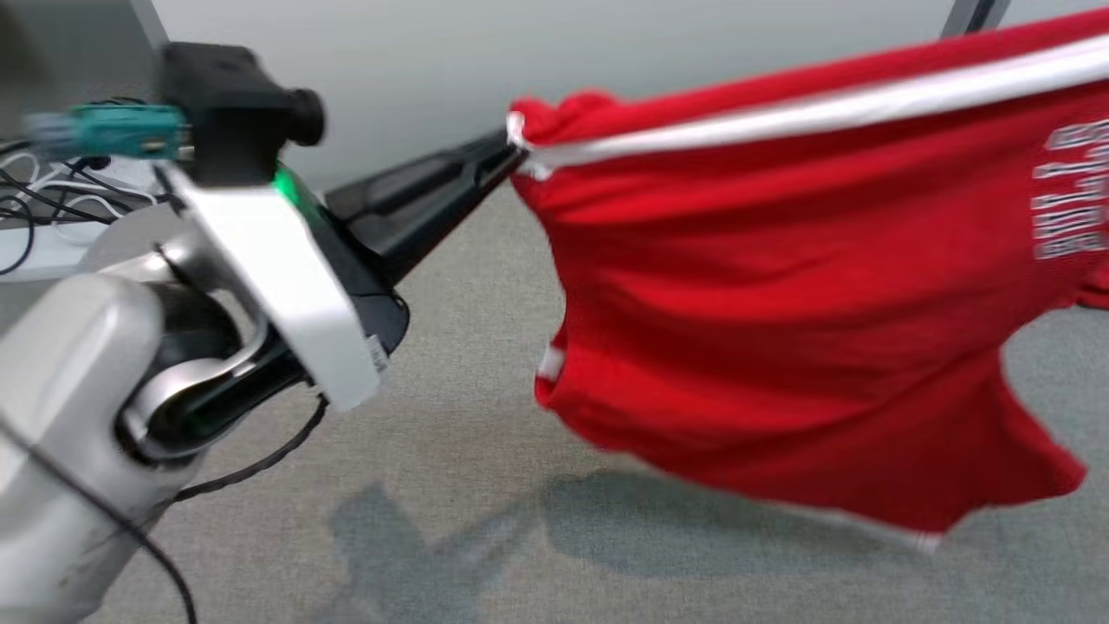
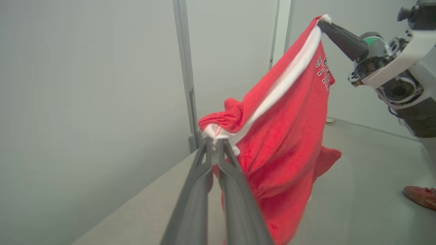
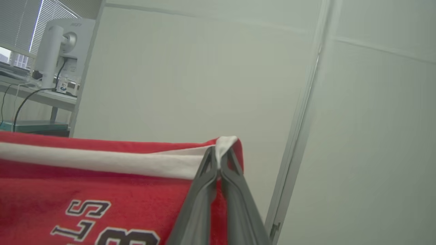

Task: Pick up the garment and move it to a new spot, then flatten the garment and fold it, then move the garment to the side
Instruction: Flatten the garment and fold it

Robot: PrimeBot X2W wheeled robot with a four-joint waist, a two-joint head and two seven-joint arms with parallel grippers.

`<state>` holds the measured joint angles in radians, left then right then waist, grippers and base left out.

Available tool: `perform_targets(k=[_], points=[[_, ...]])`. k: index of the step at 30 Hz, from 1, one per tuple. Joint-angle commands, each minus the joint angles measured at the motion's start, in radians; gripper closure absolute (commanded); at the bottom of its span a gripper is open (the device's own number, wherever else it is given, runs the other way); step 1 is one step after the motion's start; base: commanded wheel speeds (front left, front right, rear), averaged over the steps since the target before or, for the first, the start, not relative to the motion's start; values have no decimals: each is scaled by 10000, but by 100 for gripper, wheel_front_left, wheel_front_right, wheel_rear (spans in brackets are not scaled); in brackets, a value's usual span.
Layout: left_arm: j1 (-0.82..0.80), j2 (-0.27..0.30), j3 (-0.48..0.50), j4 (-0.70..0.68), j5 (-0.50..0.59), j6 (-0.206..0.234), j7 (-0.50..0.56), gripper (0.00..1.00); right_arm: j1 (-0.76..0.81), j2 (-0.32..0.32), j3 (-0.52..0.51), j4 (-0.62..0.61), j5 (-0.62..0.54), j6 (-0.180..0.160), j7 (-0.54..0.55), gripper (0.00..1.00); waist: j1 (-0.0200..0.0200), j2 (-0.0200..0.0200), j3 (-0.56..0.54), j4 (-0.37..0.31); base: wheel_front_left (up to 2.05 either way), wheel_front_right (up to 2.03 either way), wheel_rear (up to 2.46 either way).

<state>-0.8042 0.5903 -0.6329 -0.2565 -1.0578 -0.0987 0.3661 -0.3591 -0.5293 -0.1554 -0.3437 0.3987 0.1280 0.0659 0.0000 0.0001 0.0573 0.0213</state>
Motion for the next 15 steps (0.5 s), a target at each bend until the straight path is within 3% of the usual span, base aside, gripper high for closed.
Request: perform_targets(k=[1,4,6,8,10,13,15], points=[[-418,231,285,404,-142,5,179,100,-538,-127,648,557,91,27,185,100,0,-1,151,-142,0,0,0],[-981,-373,-117,2308,-49,-160,108,100,-2072,305,2077,2906,140,27,173,100,0,-1,338,-363,0,0,0],[-1584,-942,-117,3942,296,-233,-666,100,-3482,814,2819,4680,-47,27,-178,100,0,-1,364,-519,0,0,0],[-2261,-1488,-179,5558,635,-281,-1511,100,-4945,1349,3276,6566,-461,27,-817,100,0,-1,295,-670,0,0,0],[-3006,-2046,-305,6804,959,-307,-2583,100,-6352,1726,3079,8182,-1173,27,-2040,100,0,-1,157,-729,0,0,0],[-3965,-2491,-741,7604,1199,-315,-4303,100,-7841,2036,3129,9439,-1957,27,-3118,100,0,-1,67,-665,0,0,0],[-4339,-2366,-1159,7792,1245,-316,-5054,100,-8295,2071,3632,9723,-2145,27,-3234,100,0,-1,295,-622,0,0,0]])
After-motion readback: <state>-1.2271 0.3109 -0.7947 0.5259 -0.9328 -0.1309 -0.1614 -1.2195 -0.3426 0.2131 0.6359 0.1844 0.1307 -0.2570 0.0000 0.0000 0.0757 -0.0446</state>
